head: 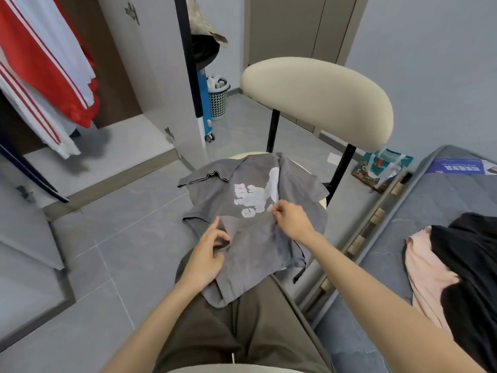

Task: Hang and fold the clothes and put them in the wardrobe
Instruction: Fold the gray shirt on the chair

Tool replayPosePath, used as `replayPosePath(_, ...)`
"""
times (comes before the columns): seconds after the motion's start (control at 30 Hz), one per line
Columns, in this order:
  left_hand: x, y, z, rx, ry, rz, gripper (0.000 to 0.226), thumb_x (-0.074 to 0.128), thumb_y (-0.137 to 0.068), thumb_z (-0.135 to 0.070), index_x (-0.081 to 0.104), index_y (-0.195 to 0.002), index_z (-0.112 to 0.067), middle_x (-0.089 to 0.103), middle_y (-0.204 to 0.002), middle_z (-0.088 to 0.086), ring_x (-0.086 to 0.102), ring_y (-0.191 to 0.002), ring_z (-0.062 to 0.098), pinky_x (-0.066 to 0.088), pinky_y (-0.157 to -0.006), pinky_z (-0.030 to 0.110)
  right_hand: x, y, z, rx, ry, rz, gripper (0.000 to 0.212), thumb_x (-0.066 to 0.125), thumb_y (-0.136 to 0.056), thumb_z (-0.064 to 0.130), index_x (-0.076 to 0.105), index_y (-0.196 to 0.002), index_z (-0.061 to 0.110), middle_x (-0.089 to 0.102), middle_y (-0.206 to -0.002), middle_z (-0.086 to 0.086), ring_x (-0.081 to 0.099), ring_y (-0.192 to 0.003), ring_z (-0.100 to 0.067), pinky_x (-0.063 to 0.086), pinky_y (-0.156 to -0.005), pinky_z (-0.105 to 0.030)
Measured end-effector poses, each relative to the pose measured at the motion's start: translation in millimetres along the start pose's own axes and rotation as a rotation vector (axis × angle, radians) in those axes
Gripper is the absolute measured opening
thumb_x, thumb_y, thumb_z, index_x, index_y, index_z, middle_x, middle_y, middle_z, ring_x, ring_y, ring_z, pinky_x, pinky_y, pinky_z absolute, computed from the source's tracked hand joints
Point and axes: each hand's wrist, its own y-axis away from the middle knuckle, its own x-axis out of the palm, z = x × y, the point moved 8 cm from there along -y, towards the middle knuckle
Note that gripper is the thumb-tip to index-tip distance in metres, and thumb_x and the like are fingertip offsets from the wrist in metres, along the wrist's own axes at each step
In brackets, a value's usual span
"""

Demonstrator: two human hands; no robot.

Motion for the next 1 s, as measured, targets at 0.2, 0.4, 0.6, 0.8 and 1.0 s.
replayPosePath(0.2, -41.3, -1.7, 50.3, -0.209, -0.020, -0.337, 0.027, 0.053, -0.091, 0.000, 0.054, -0.111, -0.018, 0.055, -0.126, 0.008, 0.057, -0.090, 0.015, 0.044, -0.084, 0.024, 55.9, 17.1, 7.5, -0.089, 0.095, 0.188, 0.033, 0.051, -0.094, 0.014, 0.053, -0.127, 0.017, 0.049, -0.131, -0.007, 0.050, -0.119, -0.026, 0.040, -0.098, -0.035)
replayPosePath(0.4, -33.0, -14.7, 104.3, -0.642, 0.293, -0.233, 0.057, 0.054, -0.098, -0.020, 0.029, -0.146, -0.003, 0.043, -0.144, 0.019, 0.046, -0.130, 0.029, 0.037, -0.108, 0.038, 73.0, 52.8, 67.6, -0.334, -0.161, 0.357, 0.015, 0.059, -0.093, 0.015, 0.070, -0.102, 0.019, 0.066, -0.097, 0.012, 0.057, -0.081, 0.008, 0.038, -0.075, -0.005)
replayPosePath(0.6, -33.8, -47.1, 117.9, -0.748, 0.440, -0.163, 0.037, 0.056, -0.095, -0.039, 0.055, -0.118, -0.010, 0.056, -0.118, 0.008, 0.051, -0.102, 0.022, 0.040, -0.078, 0.030, 94.9, 71.2, 109.8, -0.477, -0.087, 0.509, 0.016, 0.062, -0.092, 0.035, 0.067, -0.107, 0.030, 0.066, -0.087, 0.016, 0.059, -0.075, 0.003, 0.047, -0.072, -0.017)
replayPosePath(0.8, -42.0, -70.5, 129.5, -0.717, 0.451, -0.203, 0.021, 0.051, -0.100, -0.023, 0.050, -0.081, -0.015, 0.054, -0.079, 0.002, 0.052, -0.062, 0.008, 0.044, -0.056, 0.019, 120.9, 68.7, 112.7, -0.486, 0.252, 0.525, 0.049, 0.064, -0.078, 0.062, 0.049, -0.121, 0.044, 0.058, -0.078, 0.016, 0.058, -0.081, -0.005, 0.049, -0.070, -0.031)
replayPosePath(1.0, -88.6, -82.7, 125.6, -0.578, 0.275, -0.303, 0.024, 0.042, -0.102, -0.021, 0.051, -0.113, -0.001, 0.053, -0.100, 0.016, 0.056, -0.085, 0.027, 0.052, -0.086, 0.040, 130.1, 67.9, 126.9, -0.525, 0.201, 0.479, 0.020, 0.065, -0.086, 0.044, 0.062, -0.103, 0.034, 0.049, -0.070, 0.014, 0.045, -0.068, -0.003, 0.041, -0.065, -0.025)
